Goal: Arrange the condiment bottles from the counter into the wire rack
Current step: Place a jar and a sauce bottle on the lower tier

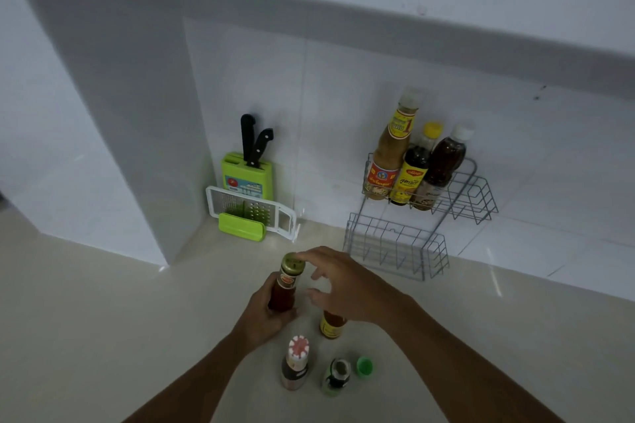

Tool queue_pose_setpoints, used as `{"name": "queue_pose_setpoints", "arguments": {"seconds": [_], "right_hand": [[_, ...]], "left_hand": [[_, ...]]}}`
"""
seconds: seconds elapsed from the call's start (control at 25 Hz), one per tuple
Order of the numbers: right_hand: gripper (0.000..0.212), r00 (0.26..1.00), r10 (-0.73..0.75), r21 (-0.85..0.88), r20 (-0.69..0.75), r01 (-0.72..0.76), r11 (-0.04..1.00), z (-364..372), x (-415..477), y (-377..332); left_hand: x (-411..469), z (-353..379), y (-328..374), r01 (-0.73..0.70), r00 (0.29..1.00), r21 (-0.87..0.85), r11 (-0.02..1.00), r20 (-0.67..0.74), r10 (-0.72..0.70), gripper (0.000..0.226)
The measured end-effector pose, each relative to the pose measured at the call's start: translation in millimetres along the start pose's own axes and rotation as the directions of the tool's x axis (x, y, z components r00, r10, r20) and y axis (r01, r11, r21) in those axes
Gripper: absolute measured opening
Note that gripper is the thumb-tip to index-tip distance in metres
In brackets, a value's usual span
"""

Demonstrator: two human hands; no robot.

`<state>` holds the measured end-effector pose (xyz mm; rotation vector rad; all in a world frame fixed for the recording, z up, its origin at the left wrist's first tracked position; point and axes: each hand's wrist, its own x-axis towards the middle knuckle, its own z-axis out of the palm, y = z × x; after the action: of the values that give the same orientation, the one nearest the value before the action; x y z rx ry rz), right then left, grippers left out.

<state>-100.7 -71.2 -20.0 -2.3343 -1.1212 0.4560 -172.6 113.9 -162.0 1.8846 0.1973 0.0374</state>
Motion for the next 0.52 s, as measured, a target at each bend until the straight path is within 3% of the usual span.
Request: {"name": "queue_pose_setpoints", "arguments": {"seconds": [0.24,0.4,0.52], "right_hand": [[0.055,0.983,-0.021,0.077,-0.183,0.036,0.996,-53.2,-13.0,4.2],[0.043,0.963,-0.167,-0.216,-0.209,0.121,0.969,-95.6,-26.1,1.3],[0.05,0.824,-0.476,-0.586,-0.308,0.23,0.777,-114.5,-33.1,7.9]], "left_hand": [[28.0,-22.0,73.3,-0.162,0.966,0.13,0.978,0.224,0.13,0.041],[36.7,-22.2,122.8,-0.145,0.949,0.138,0.98,0.299,0.098,0.025],[37.0,-17.1,165.8,-0.079,0.814,-0.005,0.997,0.577,0.067,0.023]]}}
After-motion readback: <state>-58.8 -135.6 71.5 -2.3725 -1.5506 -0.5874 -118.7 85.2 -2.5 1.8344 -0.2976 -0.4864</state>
